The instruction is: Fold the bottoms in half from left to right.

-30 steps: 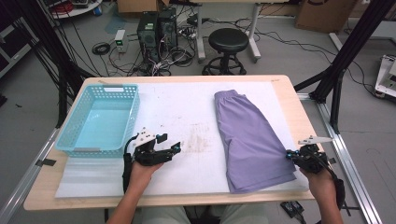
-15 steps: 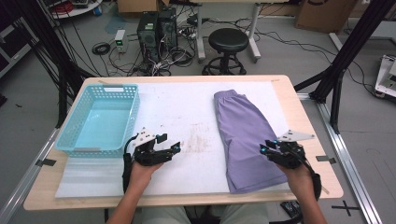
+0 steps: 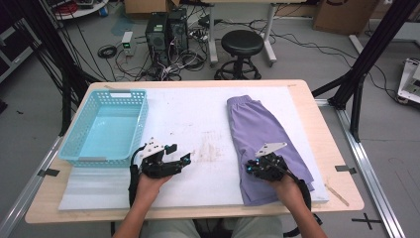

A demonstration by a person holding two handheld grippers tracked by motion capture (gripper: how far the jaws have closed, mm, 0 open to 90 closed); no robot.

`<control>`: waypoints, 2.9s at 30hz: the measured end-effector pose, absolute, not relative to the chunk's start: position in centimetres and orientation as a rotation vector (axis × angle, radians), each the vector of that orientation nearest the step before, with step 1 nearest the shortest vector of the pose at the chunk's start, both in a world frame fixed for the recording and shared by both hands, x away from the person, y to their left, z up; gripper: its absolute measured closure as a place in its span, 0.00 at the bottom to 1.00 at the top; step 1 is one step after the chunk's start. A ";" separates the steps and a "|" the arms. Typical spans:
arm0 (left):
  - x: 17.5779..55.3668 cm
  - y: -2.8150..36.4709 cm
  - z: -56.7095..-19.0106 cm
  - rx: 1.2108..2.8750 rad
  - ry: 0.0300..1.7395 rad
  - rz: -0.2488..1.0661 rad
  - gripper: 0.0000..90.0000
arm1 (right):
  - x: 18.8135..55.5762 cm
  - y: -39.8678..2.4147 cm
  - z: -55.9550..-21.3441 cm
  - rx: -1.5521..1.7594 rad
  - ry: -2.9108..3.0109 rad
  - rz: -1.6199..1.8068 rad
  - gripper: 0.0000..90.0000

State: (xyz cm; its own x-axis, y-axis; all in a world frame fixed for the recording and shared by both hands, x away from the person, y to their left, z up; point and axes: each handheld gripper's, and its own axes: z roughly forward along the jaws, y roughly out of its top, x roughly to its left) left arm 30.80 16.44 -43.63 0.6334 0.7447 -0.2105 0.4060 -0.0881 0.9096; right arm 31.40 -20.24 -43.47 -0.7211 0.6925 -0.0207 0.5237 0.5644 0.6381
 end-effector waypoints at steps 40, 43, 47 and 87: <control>31.1 16.1 -43.5 1.702 0.947 0.364 0.35 | 30.3 -24.2 -41.0 1.108 2.353 1.075 0.81; 31.1 16.1 -43.5 1.703 0.945 0.364 0.35 | 30.3 -22.7 -40.6 1.041 2.377 1.098 0.81; 31.0 16.1 -43.5 1.704 0.945 0.365 0.35 | 30.8 -20.4 -41.6 1.018 2.464 1.007 0.81; 31.2 16.3 -43.6 1.702 0.950 0.351 0.35 | 33.0 -15.1 -41.5 1.012 2.542 1.085 0.80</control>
